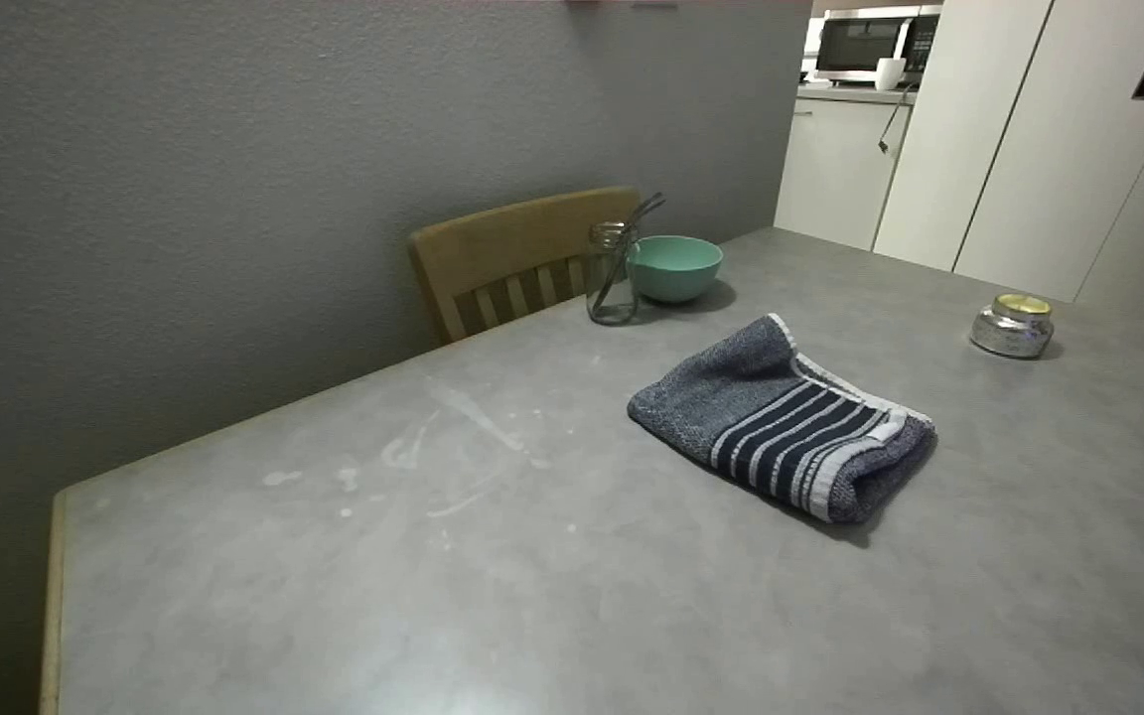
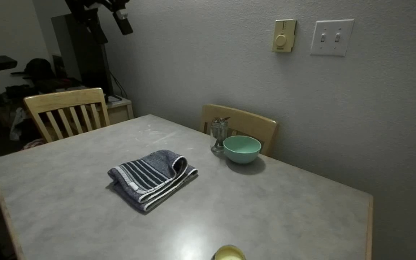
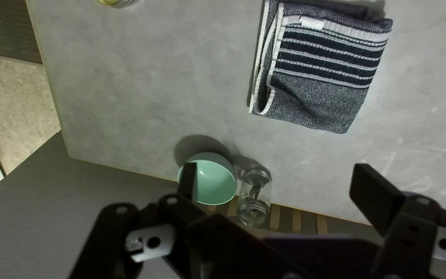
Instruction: Unfold the towel
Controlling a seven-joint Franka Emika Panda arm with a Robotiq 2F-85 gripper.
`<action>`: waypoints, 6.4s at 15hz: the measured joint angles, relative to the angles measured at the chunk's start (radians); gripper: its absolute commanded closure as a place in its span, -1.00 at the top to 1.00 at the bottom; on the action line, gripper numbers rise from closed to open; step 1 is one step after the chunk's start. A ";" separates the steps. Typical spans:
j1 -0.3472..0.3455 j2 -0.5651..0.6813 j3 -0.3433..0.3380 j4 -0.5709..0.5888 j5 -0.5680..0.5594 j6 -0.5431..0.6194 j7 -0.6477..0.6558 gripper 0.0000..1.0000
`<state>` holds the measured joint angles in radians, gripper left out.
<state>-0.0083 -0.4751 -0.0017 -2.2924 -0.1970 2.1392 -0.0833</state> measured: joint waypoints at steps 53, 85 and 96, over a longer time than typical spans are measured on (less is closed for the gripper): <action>0.036 0.412 -0.009 -0.076 0.314 0.415 0.092 1.00; -0.070 0.779 0.047 0.139 0.542 0.432 -0.536 1.00; -0.118 0.842 0.062 0.200 0.362 0.433 -0.736 1.00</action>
<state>-0.1266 0.3667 0.0600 -2.0928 0.1648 2.5719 -0.8190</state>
